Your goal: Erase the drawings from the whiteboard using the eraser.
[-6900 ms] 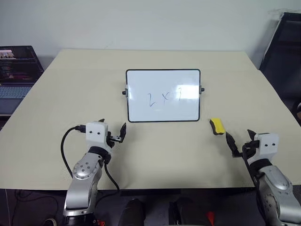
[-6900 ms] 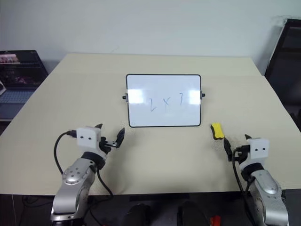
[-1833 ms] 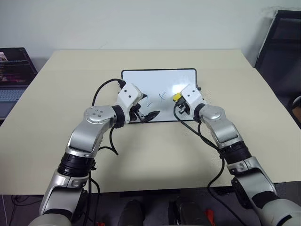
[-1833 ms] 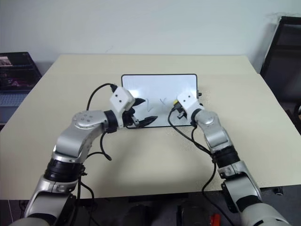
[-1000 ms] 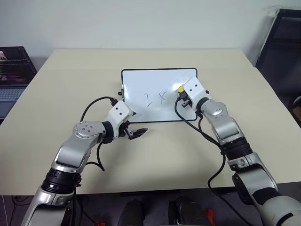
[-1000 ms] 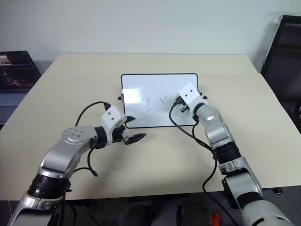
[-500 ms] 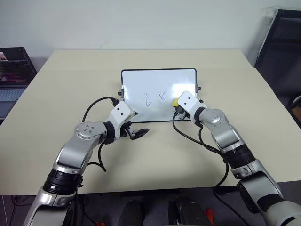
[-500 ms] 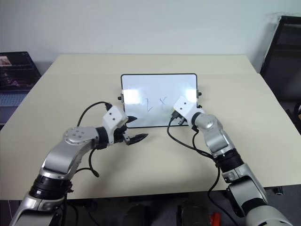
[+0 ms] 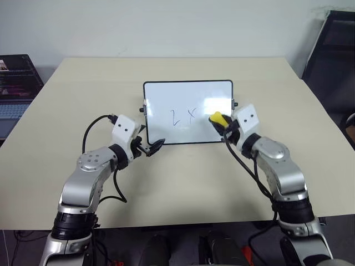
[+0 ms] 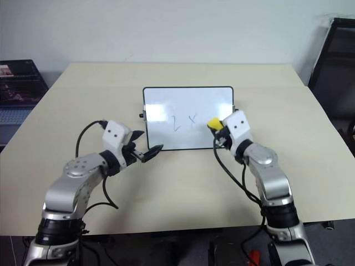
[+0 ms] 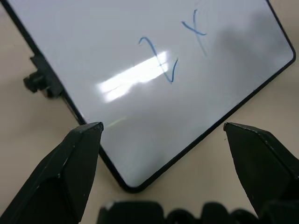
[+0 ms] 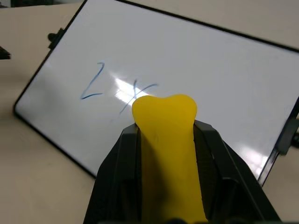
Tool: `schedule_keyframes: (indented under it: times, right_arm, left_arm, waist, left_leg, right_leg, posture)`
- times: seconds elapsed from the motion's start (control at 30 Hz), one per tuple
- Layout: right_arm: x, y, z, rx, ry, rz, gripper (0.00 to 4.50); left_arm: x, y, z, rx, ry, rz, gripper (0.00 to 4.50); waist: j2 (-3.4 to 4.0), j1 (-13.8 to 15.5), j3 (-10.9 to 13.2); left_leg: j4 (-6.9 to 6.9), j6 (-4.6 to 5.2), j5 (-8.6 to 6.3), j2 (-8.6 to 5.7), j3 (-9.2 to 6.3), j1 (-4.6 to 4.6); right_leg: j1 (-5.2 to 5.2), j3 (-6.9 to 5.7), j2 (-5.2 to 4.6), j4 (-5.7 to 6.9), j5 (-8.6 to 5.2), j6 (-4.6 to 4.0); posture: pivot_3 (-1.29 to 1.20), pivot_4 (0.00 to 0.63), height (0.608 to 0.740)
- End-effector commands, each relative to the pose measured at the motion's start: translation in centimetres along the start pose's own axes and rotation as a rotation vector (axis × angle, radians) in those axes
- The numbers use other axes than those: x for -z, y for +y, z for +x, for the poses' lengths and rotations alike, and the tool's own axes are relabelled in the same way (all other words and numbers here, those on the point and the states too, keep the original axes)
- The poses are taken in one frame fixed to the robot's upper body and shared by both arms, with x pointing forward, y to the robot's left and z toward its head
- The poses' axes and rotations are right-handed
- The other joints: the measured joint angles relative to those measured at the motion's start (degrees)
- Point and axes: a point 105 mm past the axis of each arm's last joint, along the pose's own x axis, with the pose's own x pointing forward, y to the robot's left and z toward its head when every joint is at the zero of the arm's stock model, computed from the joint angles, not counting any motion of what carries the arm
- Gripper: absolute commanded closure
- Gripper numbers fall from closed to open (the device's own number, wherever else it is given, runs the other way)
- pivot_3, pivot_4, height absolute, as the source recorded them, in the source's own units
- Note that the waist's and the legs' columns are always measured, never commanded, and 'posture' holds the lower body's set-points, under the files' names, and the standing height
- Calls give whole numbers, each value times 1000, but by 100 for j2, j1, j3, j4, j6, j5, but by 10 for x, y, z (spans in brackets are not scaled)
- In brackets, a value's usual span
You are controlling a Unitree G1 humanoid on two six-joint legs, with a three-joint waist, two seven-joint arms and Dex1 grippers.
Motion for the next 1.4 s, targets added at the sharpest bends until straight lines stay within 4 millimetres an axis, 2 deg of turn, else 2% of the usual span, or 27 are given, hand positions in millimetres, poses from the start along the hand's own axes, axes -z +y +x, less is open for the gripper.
schedule_keyframes:
  times: [0.03, 0.23, 0.33, 0.43, 0.63, 0.9, 1.07, 1.27, 1.4]
  right_arm:
    - [-20, 19, -11, -86, -102, 45, 3357]
    - [-5, 30, -18, -167, -95, 29, 3357]
    - [1, 31, -17, -185, -76, -5, 3357]
    - [-1, 28, -11, -183, -83, -45, 3357]
    - [-9, 18, 9, -144, -100, -188, 3357]
    - [-30, 3, 45, -71, -146, -300, 3357]
    - [-37, -8, 76, -20, -122, -393, 3357]
    - [-29, -10, 99, -38, -59, -497, 3357]
    - [-10, -5, 102, -111, 22, -571, 3358]
  left_arm:
    - [-10, 3, -11, -56, -50, -18, 0]
    - [2, 6, -17, -113, -28, -27, 0]
    - [4, 9, -19, -131, -27, -27, 0]
    - [4, 8, -18, -120, -24, -14, 0]
    - [-3, 8, -12, -67, -10, 46, 0]
    - [-13, 3, 8, 58, 52, 130, 0]
    - [-17, 3, 18, 93, 74, 173, 0]
    - [-28, -2, 26, 144, 73, 210, 0]
    - [-30, -3, 26, 163, 79, 230, 0]
  waist:
    - [0, 3, 0]
    - [0, 9, 0]
    - [-1, 9, 0]
    - [-1, 6, 0]
    - [-2, 9, 1]
    - [-2, 9, 1]
    - [-1, -11, 1]
    - [-1, -4, 1]
    - [-1, -5, 2]
  left_leg:
    - [1, 0, 0, 0, -2, 0]
    - [3, 0, 0, -4, 1, 4]
    - [2, 0, 0, -3, -1, 4]
    - [1, 0, 0, -3, 0, 4]
    - [1, 0, 0, -2, 2, 7]
    - [0, 0, 0, -4, 3, 5]
    - [-1, 0, 0, -3, 11, 5]
    - [-4, 0, 0, -2, 9, 1]
    - [-4, 0, -1, -3, 12, 1]
  right_leg:
    - [1, -2, 0, 0, 0, 0]
    - [6, 1, 0, -2, 0, 1]
    - [6, -1, 0, -2, -1, 1]
    - [6, 0, 1, -2, -1, 1]
    - [6, 0, 3, -2, -1, 1]
    - [4, 0, 2, -3, 0, 0]
    - [0, 1, 2, -1, 0, 0]
    - [-4, 2, 1, -4, 0, -1]
    - [-4, 3, 0, -5, 0, -1]
  posture:
    - [0, 150, 740]
    - [0, 150, 740]
    - [0, 150, 740]
    - [0, 150, 740]
    - [0, 150, 740]
    - [0, 150, 740]
    - [0, 150, 740]
    - [0, 150, 740]
    - [0, 150, 740]
